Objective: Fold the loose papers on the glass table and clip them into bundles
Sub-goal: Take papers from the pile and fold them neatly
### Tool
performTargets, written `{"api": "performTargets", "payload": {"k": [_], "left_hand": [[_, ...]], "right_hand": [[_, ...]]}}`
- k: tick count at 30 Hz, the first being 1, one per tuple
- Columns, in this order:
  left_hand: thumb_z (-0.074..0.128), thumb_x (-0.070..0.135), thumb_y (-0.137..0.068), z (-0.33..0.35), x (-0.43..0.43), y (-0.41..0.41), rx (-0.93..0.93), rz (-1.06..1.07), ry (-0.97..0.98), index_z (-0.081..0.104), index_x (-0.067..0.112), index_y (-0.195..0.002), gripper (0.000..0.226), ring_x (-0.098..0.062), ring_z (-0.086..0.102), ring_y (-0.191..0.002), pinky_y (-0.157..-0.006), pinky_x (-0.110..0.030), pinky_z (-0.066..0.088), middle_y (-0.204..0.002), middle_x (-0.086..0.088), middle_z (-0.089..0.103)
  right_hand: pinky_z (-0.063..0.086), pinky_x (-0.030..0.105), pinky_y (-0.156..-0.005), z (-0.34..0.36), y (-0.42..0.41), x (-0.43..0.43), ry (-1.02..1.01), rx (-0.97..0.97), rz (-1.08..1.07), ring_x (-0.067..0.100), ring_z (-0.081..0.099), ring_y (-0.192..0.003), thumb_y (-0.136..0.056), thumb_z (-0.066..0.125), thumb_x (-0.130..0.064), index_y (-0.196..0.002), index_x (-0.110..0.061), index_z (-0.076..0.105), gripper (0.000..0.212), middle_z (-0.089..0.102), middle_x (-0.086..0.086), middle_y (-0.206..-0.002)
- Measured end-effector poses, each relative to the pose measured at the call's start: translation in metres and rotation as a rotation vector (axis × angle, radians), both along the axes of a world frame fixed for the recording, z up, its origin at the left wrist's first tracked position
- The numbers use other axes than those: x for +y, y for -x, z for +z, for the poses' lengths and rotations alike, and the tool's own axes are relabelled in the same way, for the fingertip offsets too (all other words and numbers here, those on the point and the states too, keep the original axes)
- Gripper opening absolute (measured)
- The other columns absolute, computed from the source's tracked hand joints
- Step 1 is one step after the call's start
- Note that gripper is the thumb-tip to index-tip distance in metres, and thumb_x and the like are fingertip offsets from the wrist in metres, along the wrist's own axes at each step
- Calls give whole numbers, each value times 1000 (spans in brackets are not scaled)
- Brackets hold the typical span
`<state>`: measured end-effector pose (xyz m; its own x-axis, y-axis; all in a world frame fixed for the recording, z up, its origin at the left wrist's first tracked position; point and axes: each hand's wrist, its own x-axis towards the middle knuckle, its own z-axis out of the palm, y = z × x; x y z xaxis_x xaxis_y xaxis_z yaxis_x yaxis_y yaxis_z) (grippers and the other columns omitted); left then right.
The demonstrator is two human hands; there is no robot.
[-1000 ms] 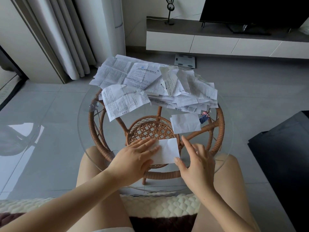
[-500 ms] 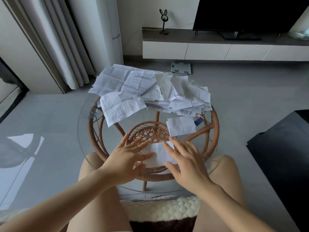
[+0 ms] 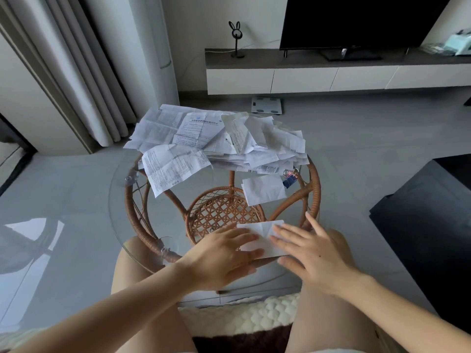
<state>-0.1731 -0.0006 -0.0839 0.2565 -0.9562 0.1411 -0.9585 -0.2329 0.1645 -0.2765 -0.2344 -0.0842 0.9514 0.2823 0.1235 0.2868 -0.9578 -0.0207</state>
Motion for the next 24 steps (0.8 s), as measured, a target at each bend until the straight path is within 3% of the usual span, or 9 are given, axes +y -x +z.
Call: {"api": "performTargets", "payload": {"k": [5, 9, 11, 12, 13, 15, 17, 20, 24], "left_hand": [[38, 43, -98, -2, -55, -9, 13, 26, 4, 66, 34, -117, 36, -25, 51, -126, -109, -49, 34, -132, -4, 58], [52, 35, -93, -1, -96, -20, 53, 122, 119, 76, 24, -101, 27, -27, 64, -101, -88, -40, 54, -112, -5, 69], [60, 31, -90, 0, -111, -27, 42, 207, 134, 73, 20, -109, 25, -27, 59, -112, -104, -45, 43, -122, -7, 64], [59, 35, -91, 1, -115, -29, 61, 269, 106, 66, 20, -121, 34, -27, 48, -127, -116, -43, 24, -137, -7, 54], [54, 43, -93, 2, -116, -32, 78, 336, 67, 53, 21, -136, 48, -24, 31, -140, -118, -36, 5, -150, -5, 38], [40, 61, -92, -4, -113, -38, 102, 435, -15, 21, 22, -152, 74, -16, 2, -147, -114, -26, -11, -159, 2, 8], [26, 73, -87, -7, -109, -42, 140, 466, -110, 3, 23, -153, 86, -11, -11, -145, -113, -25, -14, -157, 7, -8], [7, 81, -76, -7, -113, -50, 131, 444, -193, -8, 23, -152, 97, -12, -21, -142, -114, -27, -16, -155, 7, -18], [9, 79, -80, -8, -118, -58, 103, 417, -244, -16, 22, -149, 93, -13, -28, -139, -114, -29, -18, -152, 5, -26]], "right_hand": [[-1, 41, -118, 8, -16, -49, -55, 40, -121, -3, 43, -126, -96, 16, -54, -119, -26, 65, 61, 54, -13, -134], [-13, 39, -115, 13, -38, -71, -76, 83, -195, 9, 36, -136, -96, 48, -38, -116, -25, 65, 30, 47, -11, -140], [-15, 41, -115, 18, -48, -79, -80, 100, -214, 11, 31, -139, -95, 53, -33, -117, -27, 64, 25, 47, -14, -140], [-17, 39, -115, 21, -51, -84, -84, 118, -214, 9, 28, -140, -95, 52, -32, -118, -28, 63, 25, 45, -16, -141], [-19, 37, -114, 23, -55, -88, -92, 133, -208, 7, 26, -141, -96, 51, -33, -119, -29, 62, 26, 44, -17, -141], [-20, 35, -113, 23, -59, -94, -103, 153, -188, 3, 21, -141, -96, 49, -36, -123, -30, 59, 30, 39, -19, -144], [-19, 36, -115, 21, -60, -99, -105, 166, -171, 0, 16, -141, -96, 48, -38, -127, -32, 56, 32, 34, -21, -146], [-18, 37, -115, 16, -62, -107, -143, 155, -173, -3, 11, -140, -96, 48, -39, -130, -34, 53, 35, 28, -27, -144], [-16, 38, -116, 11, -67, -111, -182, 113, -161, 2, 18, -141, -96, 51, -34, -128, -32, 55, 33, 32, -26, -142]]}}
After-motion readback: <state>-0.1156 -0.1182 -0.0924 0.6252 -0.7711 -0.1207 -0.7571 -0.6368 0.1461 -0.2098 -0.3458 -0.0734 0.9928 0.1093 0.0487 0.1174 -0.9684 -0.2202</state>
